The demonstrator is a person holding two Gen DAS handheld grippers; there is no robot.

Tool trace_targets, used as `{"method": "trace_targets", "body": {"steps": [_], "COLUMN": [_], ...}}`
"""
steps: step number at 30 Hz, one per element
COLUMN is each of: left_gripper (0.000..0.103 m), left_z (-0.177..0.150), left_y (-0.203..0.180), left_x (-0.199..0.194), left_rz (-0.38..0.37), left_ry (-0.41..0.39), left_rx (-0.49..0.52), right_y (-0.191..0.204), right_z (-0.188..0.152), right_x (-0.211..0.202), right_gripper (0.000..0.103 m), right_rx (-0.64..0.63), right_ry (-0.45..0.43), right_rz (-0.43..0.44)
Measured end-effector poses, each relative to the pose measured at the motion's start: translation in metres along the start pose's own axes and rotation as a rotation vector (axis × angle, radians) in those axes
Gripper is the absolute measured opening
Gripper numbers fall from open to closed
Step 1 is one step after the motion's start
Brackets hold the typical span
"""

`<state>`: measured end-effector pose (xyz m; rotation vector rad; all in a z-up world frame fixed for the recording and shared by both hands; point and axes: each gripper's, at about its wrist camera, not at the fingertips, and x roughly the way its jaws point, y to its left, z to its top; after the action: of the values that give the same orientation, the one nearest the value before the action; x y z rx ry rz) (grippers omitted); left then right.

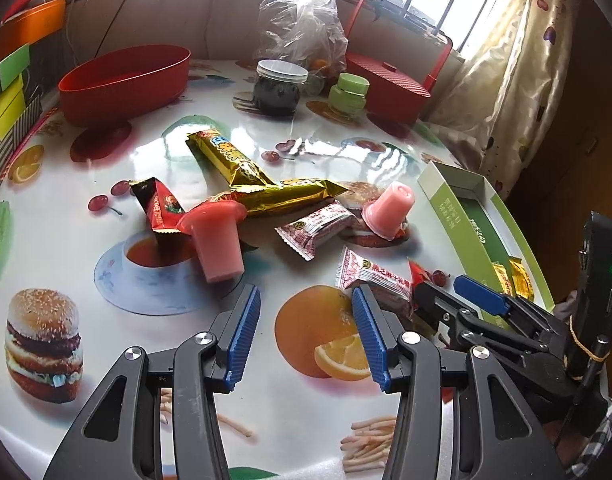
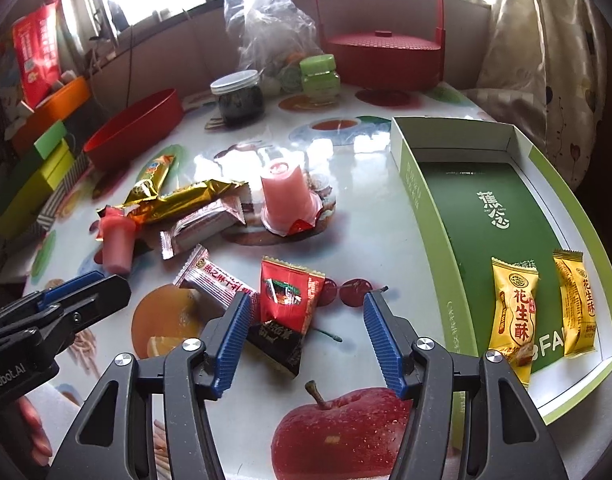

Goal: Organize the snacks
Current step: 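Grasp the red-and-black wrapped candy with the right gripper, then grasp the white-and-red nougat bar with the left gripper while the right holds its candy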

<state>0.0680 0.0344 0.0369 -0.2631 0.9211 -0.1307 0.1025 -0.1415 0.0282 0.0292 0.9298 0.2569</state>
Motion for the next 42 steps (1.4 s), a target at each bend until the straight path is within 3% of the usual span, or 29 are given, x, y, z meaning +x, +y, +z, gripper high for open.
{"method": "trace_targets", "body": {"steps": [2, 6, 9, 14, 20, 30, 42], "left_gripper": [0.049, 0.049, 0.049, 0.049, 0.049, 0.049, 0.049], "left_z": [0.0, -0.001, 0.001, 0.0, 0.003, 0.008, 0.01], "left_y": [0.001, 0.001, 0.001, 0.003, -0.001, -0.03, -0.046], "left_x": [0.002, 0.003, 0.004, 0.006, 0.014, 0.036, 0.052], "left_rz": [-0.001, -0.004, -0.004, -0.01, -0.033, -0.056, 0.028], "left_ry": [0.005, 0.013, 0.013, 0.023, 0.039, 0.084, 0.087], "left_rx": [-0.004, -0.007, -0.01, -0.022, -0.029, 0.084, 0.202], "right_y": [0.0, 0.001, 0.004, 0.014, 0.028, 0.013, 0.008], "right_z": [0.0, -0.001, 0.0, -0.003, -0.009, -0.012, -0.017], "right_x": [0.001, 0.007, 0.007, 0.007, 0.005, 0.001, 0.0], "right_gripper": [0.056, 0.03, 0.025, 0.025, 0.024, 0.025, 0.036], "right_rx": [-0.003, -0.009, -0.031, -0.065, -0.119, -0.116, -0.126], "right_ry": [0.007, 0.034, 0.041, 0.065, 0.078, 0.041, 0.045], "right_rz": [0.003, -0.01, 0.008, 0.099, 0.14, 0.002, -0.025]}}
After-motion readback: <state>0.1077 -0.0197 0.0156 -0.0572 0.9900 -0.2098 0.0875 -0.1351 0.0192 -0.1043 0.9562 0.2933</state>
